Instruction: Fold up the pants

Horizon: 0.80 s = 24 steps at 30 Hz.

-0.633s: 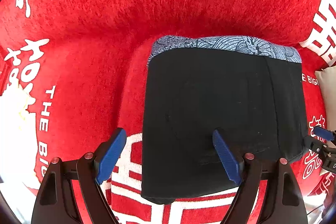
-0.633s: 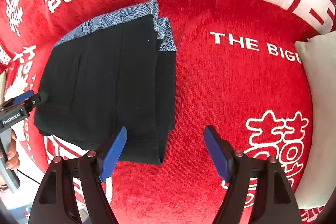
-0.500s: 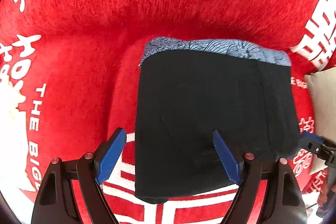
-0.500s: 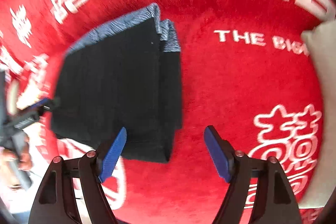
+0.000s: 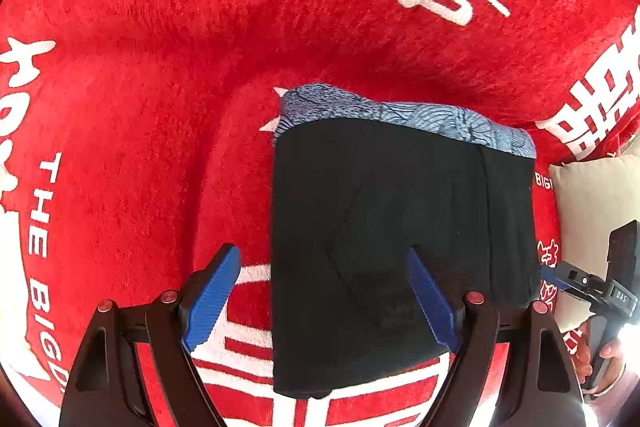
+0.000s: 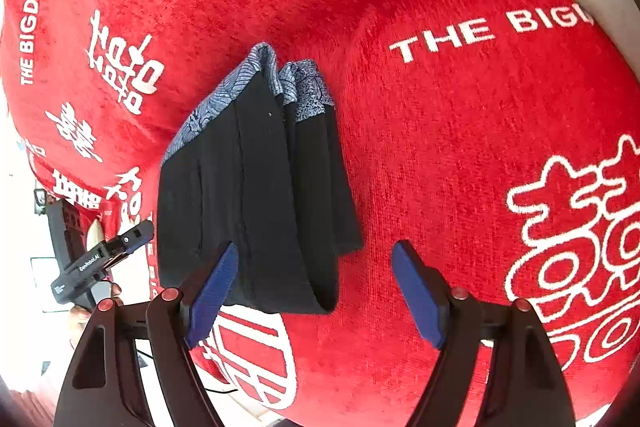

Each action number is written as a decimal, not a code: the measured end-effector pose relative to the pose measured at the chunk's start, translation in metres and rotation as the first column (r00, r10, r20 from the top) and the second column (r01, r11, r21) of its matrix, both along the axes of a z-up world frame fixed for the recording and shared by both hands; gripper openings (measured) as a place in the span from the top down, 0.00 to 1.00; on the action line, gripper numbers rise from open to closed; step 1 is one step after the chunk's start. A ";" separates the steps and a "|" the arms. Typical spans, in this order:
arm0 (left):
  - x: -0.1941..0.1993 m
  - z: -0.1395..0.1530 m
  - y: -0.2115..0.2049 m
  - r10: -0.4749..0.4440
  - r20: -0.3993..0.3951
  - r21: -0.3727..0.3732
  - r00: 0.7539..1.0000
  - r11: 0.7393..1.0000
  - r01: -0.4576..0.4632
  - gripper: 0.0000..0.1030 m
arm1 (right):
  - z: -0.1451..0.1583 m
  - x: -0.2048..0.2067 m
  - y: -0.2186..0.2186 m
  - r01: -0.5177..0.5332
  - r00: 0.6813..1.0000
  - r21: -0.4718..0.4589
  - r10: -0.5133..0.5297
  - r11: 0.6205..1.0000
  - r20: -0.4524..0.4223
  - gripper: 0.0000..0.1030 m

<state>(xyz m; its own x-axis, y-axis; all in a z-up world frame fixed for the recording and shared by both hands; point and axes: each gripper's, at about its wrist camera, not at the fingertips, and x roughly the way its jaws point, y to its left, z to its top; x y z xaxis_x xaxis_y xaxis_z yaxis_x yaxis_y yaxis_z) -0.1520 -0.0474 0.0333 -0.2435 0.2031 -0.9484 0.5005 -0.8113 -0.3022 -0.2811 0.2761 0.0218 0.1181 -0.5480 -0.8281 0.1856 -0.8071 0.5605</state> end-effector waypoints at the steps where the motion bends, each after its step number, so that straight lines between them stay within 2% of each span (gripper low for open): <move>1: 0.000 -0.002 -0.002 0.006 0.004 0.007 1.000 1.000 -0.006 0.17 | -0.001 0.000 0.000 0.001 1.000 -0.006 -0.001 1.000 0.009 0.20; 6: -0.002 -0.012 -0.018 0.043 0.012 0.069 0.999 0.997 -0.044 0.17 | -0.006 -0.002 -0.003 -0.013 1.000 -0.011 0.013 1.000 0.028 0.21; 13: -0.008 -0.019 -0.024 0.001 0.043 0.068 0.999 0.998 -0.004 0.17 | -0.015 -0.015 -0.009 -0.015 0.999 -0.009 0.015 1.000 0.039 0.21; 24: -0.018 -0.030 -0.033 0.006 0.039 0.106 0.999 0.994 -0.010 0.17 | -0.025 -0.026 -0.019 -0.062 0.996 -0.064 0.067 0.996 0.064 0.21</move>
<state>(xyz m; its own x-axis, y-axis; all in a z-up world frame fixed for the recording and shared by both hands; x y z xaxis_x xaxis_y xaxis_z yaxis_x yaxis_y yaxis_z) -0.1697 -0.0801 0.0029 -0.2090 0.3010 -0.9304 0.5201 -0.7715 -0.3664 -0.3073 0.2569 -0.0028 0.2082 -0.5873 -0.7821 0.1971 -0.7581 0.6217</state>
